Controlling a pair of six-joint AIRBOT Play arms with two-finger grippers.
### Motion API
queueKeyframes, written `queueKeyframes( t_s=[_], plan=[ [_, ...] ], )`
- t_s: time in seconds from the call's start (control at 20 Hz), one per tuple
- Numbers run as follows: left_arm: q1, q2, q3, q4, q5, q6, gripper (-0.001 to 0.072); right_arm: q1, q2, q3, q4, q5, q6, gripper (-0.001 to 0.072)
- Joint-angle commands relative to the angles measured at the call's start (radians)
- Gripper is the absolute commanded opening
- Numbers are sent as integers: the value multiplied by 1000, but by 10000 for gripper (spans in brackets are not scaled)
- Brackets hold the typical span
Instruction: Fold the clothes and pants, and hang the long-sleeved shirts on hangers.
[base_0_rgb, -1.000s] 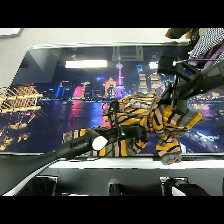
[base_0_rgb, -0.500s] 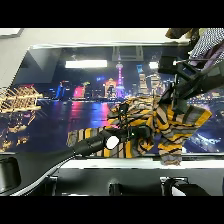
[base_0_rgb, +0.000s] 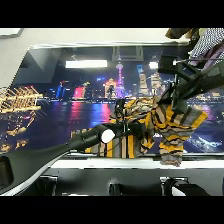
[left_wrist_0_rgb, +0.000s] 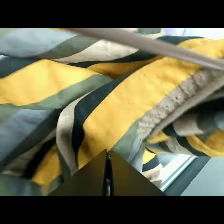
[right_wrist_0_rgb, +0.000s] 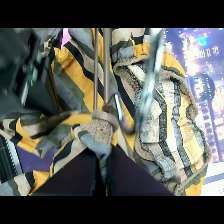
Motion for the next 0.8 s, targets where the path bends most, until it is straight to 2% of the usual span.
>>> queueKeyframes(
  t_s=[0.0, 0.3, 0.6, 0.75],
  plan=[
    [68, 89, -38, 79, -102, -4, 16, 0, -3, 0, -37, -5, 29, 24],
    [129, 282, -188, 118, -110, -4, 16, 0, -16, -2, -38, -89, 56, 24],
    [116, 309, -197, 116, -171, 61, 16, 1, -62, -2, 68, -96, 77, 24],
    [122, 312, -197, 116, -300, 75, 16, 1, -68, -2, 56, -94, 77, 24]
  ],
)
